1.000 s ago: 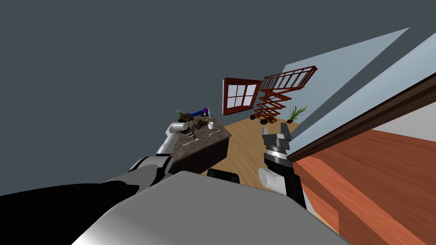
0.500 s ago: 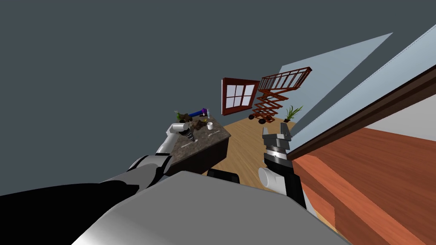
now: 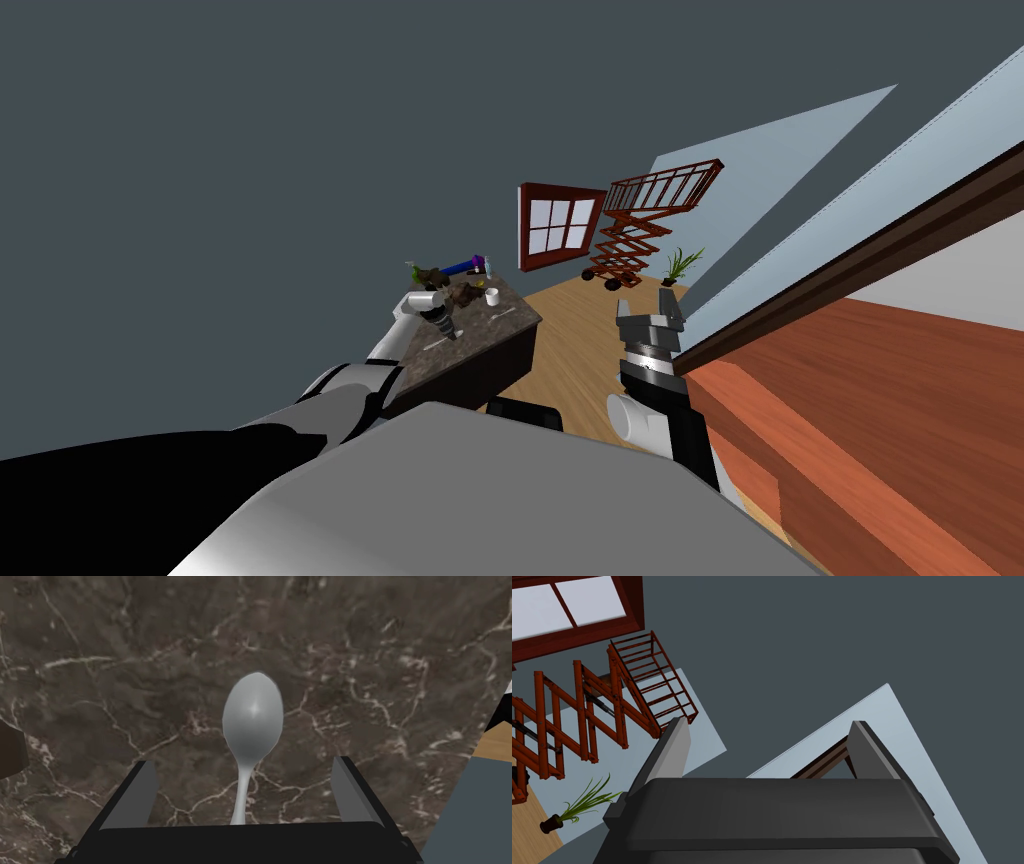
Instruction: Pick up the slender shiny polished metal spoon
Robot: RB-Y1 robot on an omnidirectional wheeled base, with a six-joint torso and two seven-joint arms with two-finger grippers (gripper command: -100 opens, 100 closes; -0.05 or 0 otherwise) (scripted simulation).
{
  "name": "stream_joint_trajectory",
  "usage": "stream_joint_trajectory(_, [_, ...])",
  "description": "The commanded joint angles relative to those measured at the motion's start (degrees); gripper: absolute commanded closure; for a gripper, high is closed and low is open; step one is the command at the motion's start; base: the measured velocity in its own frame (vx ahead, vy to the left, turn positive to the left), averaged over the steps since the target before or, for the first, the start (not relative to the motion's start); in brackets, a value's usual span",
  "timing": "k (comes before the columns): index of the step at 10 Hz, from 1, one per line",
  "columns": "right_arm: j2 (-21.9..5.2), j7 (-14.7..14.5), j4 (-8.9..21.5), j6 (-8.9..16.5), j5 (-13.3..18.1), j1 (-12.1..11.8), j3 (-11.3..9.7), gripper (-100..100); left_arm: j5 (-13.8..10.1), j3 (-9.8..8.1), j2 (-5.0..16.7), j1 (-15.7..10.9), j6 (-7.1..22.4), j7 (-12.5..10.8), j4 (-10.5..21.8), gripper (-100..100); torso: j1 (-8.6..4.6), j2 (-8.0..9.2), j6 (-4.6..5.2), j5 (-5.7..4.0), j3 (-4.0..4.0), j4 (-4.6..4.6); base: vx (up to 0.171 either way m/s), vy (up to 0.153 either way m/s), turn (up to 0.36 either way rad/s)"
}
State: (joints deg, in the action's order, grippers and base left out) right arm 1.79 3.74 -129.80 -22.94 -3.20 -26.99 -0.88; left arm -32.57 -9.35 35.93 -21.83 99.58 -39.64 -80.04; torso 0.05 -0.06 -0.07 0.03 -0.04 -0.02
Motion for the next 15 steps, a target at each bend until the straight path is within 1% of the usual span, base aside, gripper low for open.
stream_joint_trajectory(1, [0.00,0.00,0.00,0.00,0.00,0.00,0.00,0,0.00,0.00,0.00,0.00,0.00,0.00,0.00,-100,0.00,0.00,0.00,0.00,0.00,0.00,0.005,0.007,-0.007])
stream_joint_trajectory(2, [0.00,0.00,0.00,0.00,0.00,0.00,0.00,0,-0.03,0.06,0.00,0.01,0.18,-0.06,0.08,0,-0.03,0.02,-0.01,-0.01,0.01,0.01,0.000,0.000,0.000])
stream_joint_trajectory(3, [0.00,0.00,0.00,0.00,0.00,0.00,0.00,0,0.52,0.21,-0.58,0.35,-1.48,0.56,1.35,-100,-0.05,0.04,0.00,-0.01,0.02,0.01,0.007,0.000,-0.003])
stream_joint_trajectory(5, [0.00,0.00,0.00,0.00,0.00,0.00,0.00,0,1.06,0.37,-1.16,0.68,-3.13,1.17,2.63,-100,-0.07,0.01,0.00,-0.01,0.01,0.00,0.011,-0.003,-0.002])
stream_joint_trajectory(6, [0.00,0.00,0.00,0.00,0.00,0.00,0.00,0,0.86,0.29,-0.96,0.66,-2.41,0.90,2.05,-100,-0.07,0.01,0.00,-0.02,0.01,0.00,0.000,0.000,0.000])
stream_joint_trajectory(7, [0.00,0.00,0.00,0.00,0.00,0.00,0.00,0,0.89,0.30,-0.99,0.68,-2.61,0.98,2.13,100,-0.07,0.03,0.00,-0.02,0.02,0.01,0.000,0.000,0.000])
stream_joint_trajectory(11, [0.00,0.00,0.00,0.00,0.00,0.00,0.00,0,0.89,0.30,-0.99,0.68,-2.59,0.97,2.12,100,-0.06,0.05,0.00,-0.02,0.03,0.02,0.000,0.000,0.000])
stream_joint_trajectory(12, [0.00,0.00,0.00,0.00,0.00,0.00,0.00,0,0.89,0.30,-0.99,0.68,-2.59,0.97,2.12,0,-0.06,0.05,0.00,-0.02,0.03,0.02,0.000,0.000,0.000])
stream_joint_trajectory(13, [0.00,0.00,0.00,0.00,0.00,0.00,0.00,0,1.98,-0.11,-0.70,0.04,-2.40,2.70,1.91,-100,-0.06,0.05,0.00,-0.02,0.03,0.02,0.004,-0.032,-0.136])
stream_joint_trajectory(15, [0.01,0.00,0.00,0.00,0.00,0.00,-0.01,0,2.37,-0.04,0.21,0.09,-2.26,4.46,2.36,-100,-0.23,0.05,0.02,-0.06,0.03,0.01,-0.009,-0.032,-0.125])
